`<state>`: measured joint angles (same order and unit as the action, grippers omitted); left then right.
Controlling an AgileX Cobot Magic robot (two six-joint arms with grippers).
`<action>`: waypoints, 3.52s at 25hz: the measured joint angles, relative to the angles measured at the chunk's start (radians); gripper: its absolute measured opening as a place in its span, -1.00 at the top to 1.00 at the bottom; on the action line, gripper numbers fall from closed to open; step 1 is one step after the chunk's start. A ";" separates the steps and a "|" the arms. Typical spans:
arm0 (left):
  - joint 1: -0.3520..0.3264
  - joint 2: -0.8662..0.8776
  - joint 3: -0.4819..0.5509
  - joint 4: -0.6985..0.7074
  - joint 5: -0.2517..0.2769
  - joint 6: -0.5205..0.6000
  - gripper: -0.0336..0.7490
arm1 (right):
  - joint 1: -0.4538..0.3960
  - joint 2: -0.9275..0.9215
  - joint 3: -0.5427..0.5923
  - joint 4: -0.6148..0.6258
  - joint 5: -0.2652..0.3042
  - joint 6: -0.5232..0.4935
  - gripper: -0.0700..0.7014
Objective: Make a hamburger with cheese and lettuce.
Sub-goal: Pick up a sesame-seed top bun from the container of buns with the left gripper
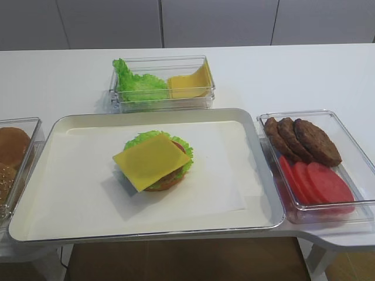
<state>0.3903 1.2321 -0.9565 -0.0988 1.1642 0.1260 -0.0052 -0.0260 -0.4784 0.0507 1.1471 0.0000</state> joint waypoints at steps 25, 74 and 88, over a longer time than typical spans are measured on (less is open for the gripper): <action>0.055 0.131 0.000 -0.068 -0.036 0.187 -0.20 | 0.000 0.000 0.000 0.000 0.000 0.000 -0.51; 0.055 0.162 -0.002 -0.117 -0.034 0.241 0.24 | 0.000 0.000 0.000 0.000 0.000 0.000 -0.51; 0.057 0.117 -0.018 -0.139 -0.045 0.244 0.50 | 0.000 0.000 0.000 0.000 0.000 0.000 -0.51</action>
<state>0.4473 1.3488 -0.9743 -0.2379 1.1187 0.3695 -0.0057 -0.0260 -0.4784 0.0511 1.1471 0.0000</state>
